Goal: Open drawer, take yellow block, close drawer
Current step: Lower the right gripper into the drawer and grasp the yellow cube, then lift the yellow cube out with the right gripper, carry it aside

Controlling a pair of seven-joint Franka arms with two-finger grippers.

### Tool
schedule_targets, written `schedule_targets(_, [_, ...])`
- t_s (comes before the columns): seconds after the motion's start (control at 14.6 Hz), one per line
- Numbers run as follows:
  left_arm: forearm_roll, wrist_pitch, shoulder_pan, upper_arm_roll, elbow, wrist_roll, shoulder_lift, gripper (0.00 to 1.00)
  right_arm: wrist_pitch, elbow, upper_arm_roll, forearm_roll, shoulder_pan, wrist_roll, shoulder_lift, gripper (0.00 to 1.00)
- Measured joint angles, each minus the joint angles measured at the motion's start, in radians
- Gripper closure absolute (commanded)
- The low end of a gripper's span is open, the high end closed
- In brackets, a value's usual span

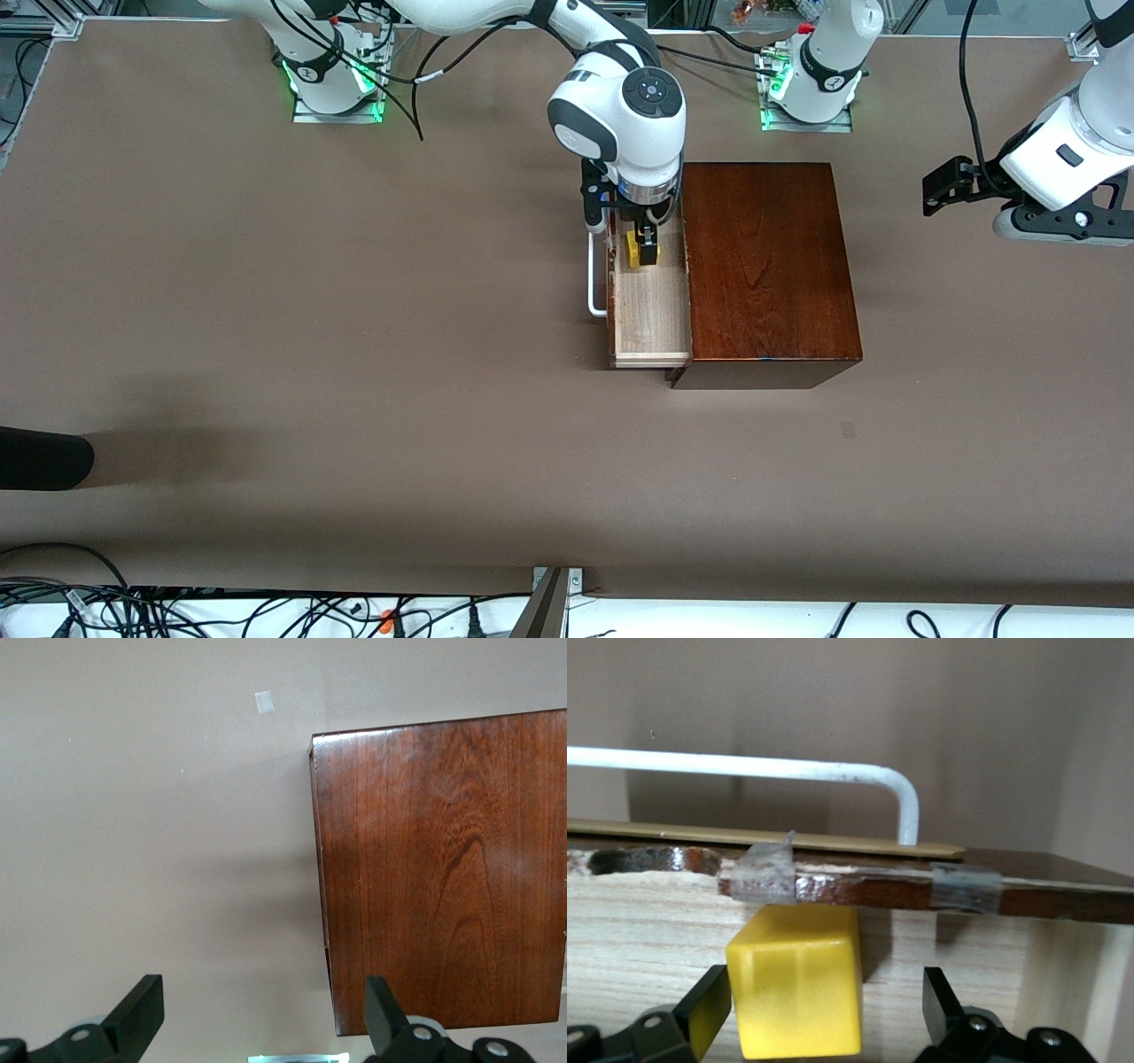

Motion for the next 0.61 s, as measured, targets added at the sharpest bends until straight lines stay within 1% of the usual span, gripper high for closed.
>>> schedule_targets(0.07, [0.0,-0.015,0.0,0.0,0.0,-0.003,0.0,0.0,0.007,0.0,0.0,-0.016,0.001,0.0,0.002,1.0])
schedule_targets(0.2, [0.0,-0.033,-0.001,0.0,0.0,-0.005,0.002,0.0,0.015,0.001,0.0,-0.034,0.005,0.0,0.002,1.0])
schedule_targets(0.41, [0.0,-0.045,-0.008,0.0,0.0,-0.005,0.004,0.0,0.016,0.022,0.0,-0.035,0.008,0.001,-0.006,1.0])
schedule_targets(0.61, [0.0,-0.052,-0.019,-0.005,0.0,-0.005,0.004,0.0,-0.038,0.046,-0.001,-0.029,0.008,0.004,-0.047,1.0])
